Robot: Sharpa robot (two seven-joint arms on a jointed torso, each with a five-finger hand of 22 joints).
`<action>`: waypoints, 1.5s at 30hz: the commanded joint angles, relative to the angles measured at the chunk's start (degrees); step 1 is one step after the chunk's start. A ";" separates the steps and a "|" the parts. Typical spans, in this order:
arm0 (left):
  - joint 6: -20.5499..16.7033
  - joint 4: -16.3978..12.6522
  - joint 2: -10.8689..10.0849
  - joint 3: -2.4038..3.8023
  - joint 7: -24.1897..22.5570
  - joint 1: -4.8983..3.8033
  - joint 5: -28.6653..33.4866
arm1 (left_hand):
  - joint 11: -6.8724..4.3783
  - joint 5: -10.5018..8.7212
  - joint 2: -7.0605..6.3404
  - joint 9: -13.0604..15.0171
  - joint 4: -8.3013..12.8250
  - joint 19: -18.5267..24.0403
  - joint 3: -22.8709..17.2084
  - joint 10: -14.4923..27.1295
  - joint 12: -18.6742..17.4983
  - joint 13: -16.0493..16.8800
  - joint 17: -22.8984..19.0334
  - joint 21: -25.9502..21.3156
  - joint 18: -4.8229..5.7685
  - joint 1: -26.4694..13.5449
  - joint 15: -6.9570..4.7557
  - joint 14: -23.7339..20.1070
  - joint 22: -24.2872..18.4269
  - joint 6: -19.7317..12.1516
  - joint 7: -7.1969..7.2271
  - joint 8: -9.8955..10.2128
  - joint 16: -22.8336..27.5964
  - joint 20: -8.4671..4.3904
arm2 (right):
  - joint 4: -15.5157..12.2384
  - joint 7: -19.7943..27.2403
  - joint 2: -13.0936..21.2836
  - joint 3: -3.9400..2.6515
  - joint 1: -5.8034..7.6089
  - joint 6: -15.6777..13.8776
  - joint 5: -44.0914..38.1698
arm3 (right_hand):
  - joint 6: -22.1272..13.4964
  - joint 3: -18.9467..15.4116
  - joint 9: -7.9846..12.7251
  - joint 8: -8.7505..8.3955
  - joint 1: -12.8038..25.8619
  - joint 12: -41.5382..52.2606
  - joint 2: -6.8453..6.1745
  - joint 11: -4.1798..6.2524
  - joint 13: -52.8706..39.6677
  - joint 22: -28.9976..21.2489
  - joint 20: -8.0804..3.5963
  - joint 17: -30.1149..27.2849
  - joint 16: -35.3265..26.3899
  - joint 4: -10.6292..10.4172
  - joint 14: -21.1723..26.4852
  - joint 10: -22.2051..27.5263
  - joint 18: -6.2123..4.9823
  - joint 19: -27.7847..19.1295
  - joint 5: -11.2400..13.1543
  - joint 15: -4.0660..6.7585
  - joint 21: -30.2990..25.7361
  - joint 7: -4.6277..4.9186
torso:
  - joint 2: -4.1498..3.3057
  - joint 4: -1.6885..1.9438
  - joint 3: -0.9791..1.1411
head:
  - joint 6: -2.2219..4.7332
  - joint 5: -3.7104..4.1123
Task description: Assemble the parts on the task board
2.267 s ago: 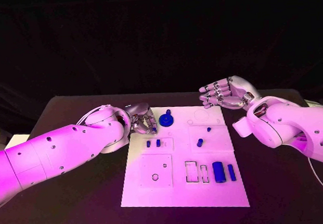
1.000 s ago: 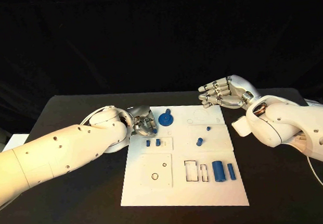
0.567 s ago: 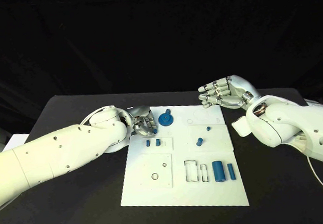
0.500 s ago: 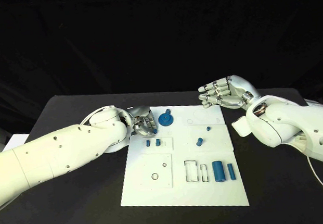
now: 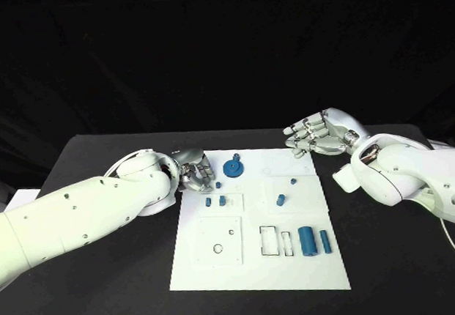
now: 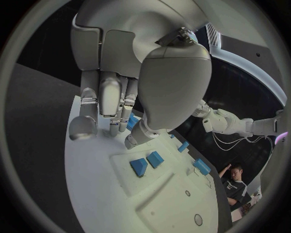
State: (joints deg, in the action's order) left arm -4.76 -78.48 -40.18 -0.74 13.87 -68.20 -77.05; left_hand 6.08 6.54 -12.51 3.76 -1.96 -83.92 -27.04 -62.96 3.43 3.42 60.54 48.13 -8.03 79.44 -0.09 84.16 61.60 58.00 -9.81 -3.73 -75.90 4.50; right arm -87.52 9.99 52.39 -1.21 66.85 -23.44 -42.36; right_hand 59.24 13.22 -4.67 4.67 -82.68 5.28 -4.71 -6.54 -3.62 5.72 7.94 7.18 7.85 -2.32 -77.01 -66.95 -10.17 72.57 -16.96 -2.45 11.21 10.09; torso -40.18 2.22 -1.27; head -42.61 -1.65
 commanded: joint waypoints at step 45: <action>-10.95 -8.79 -9.82 -0.76 -34.96 0.04 85.30 | -0.93 -0.24 4.17 0.28 -1.44 6.67 -0.05 -4.61 4.72 0.81 -18.89 -21.56 -2.31 -1.27 0.24 -8.44 -13.14 4.07 0.44 -2.07 10.04 1.10 | 0.40 -20.92 -3.33 0.00 -3.19 15.69 -59.05 | 5.48 10.20 0.46 -0.91 4.21 -1.59 -4.64 2.99 0.06 30.52 -4.09 30.88 45.03 -0.24 -8.10 -2.40 2.09 8.28 7.19 3.66 37.08 -3.52 | -0.05 -0.03 0.00 | 0.17 2.48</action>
State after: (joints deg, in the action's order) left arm -16.88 -87.07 -49.99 -1.52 -20.01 -68.13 7.34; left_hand 5.30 6.54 -8.39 3.96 -3.40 -77.47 -27.57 -67.28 7.77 4.17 41.71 26.83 -9.35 78.60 -0.01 76.08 48.55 61.73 -9.41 -5.49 -65.85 5.61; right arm -87.19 -10.58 49.18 -1.22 63.74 -9.58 -99.97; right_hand 64.71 23.10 -4.13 3.95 -78.33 3.71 -8.96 -3.59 -3.58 36.13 3.80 37.95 52.68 -2.46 -84.01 -69.60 -8.41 81.22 -9.96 1.66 48.12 6.70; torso -40.25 2.27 -1.30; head -42.43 0.88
